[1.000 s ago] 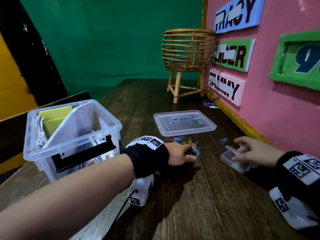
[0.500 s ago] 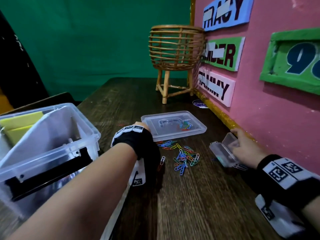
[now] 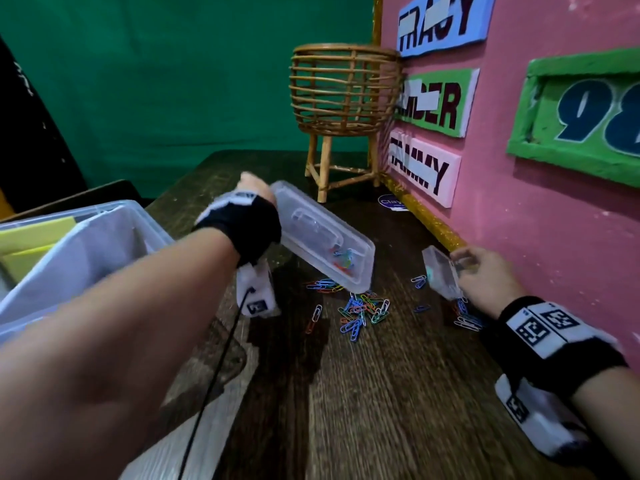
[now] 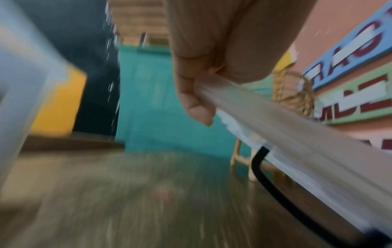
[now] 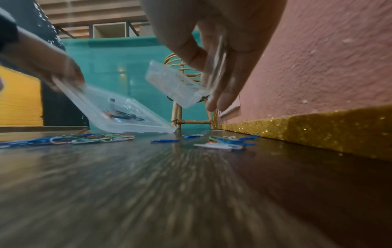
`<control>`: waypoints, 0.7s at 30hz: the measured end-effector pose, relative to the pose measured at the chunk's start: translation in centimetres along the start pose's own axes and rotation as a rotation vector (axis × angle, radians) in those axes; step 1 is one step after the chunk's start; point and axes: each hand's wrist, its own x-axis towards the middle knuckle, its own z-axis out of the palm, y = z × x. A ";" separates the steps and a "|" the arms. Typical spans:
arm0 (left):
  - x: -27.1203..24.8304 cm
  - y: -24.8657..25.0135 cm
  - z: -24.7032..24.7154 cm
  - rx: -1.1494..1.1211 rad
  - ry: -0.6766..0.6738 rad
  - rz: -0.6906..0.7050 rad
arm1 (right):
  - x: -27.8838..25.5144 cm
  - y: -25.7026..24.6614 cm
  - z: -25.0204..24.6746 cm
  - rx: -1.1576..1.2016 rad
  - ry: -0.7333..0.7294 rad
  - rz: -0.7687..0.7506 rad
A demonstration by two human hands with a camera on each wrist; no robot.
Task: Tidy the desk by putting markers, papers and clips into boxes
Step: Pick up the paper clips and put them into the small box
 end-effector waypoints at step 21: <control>-1.4 7.4 -3.7 0.015 0.241 0.766 | -0.5 -0.2 -0.2 -0.123 -0.002 -0.015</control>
